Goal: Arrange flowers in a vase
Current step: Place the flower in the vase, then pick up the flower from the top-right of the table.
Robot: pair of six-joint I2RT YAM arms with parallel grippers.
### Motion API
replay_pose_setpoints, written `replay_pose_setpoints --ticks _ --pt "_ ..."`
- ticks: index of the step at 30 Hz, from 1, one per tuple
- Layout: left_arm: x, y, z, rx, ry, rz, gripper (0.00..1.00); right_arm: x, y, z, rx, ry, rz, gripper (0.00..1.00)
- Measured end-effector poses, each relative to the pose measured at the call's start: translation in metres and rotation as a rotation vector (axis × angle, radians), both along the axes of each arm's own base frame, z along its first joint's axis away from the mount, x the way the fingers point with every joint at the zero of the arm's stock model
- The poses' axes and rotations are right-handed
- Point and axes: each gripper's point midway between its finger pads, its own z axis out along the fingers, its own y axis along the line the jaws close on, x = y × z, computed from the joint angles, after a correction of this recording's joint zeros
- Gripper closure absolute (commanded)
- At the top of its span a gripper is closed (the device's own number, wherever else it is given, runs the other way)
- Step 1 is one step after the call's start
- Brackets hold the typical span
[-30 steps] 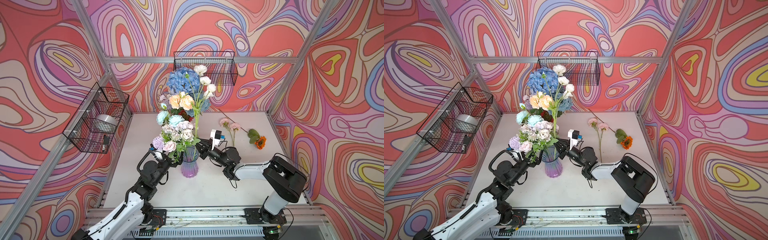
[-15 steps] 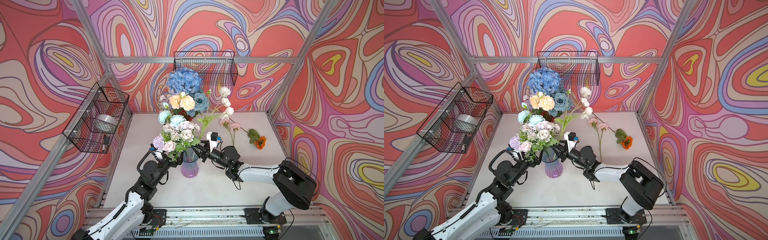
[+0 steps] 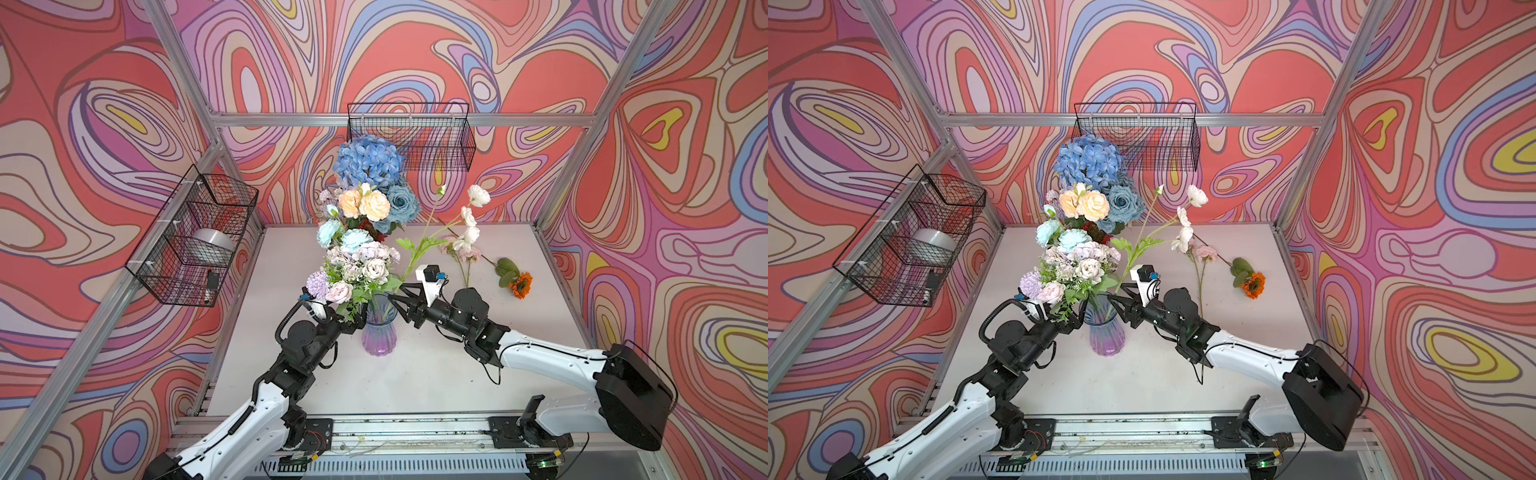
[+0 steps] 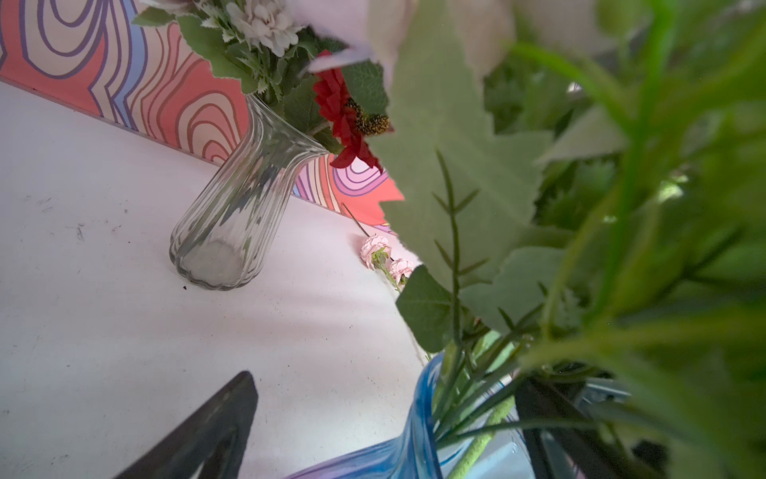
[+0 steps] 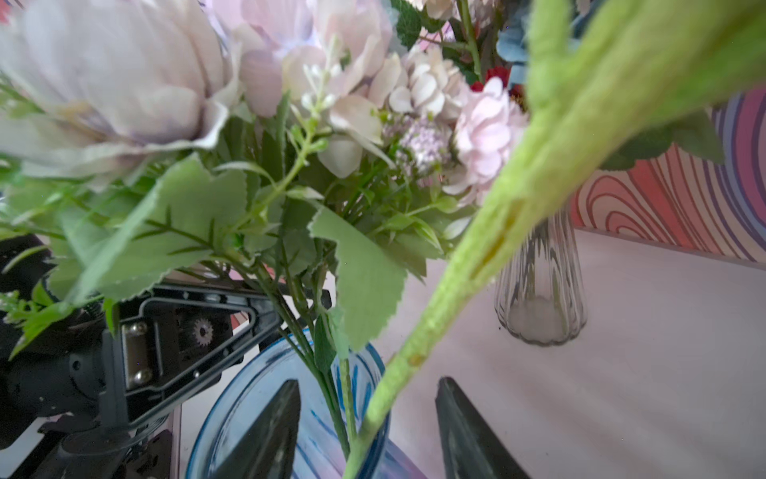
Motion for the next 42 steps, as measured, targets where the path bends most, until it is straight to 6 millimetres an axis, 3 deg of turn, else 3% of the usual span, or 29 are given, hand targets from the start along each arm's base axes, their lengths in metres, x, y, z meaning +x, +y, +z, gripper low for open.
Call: replay_pose_setpoints --ticks 5,10,17,25,36,42 --pt "0.000 0.000 0.000 -0.001 0.000 0.002 0.00 -0.004 -0.012 0.000 -0.068 0.025 -0.027 0.44" --pt "0.000 0.000 0.000 -0.001 0.000 0.003 0.00 0.002 -0.032 -0.015 -0.164 0.051 -0.130 0.44" --pt "0.000 0.000 0.001 -0.003 -0.004 0.002 0.00 0.052 -0.089 -0.064 -0.403 0.152 -0.465 0.43" --pt "-0.001 0.001 -0.001 -0.013 -0.006 0.003 0.00 0.102 -0.190 -0.145 -0.558 0.444 -0.780 0.42" --pt "-0.003 0.003 0.001 -0.017 -0.014 0.009 0.00 0.162 -0.249 -0.198 -0.646 0.663 -0.917 0.43" --pt "-0.004 0.005 0.003 -0.020 -0.019 0.017 0.00 0.177 -0.268 -0.211 -0.612 0.735 -0.937 0.49"
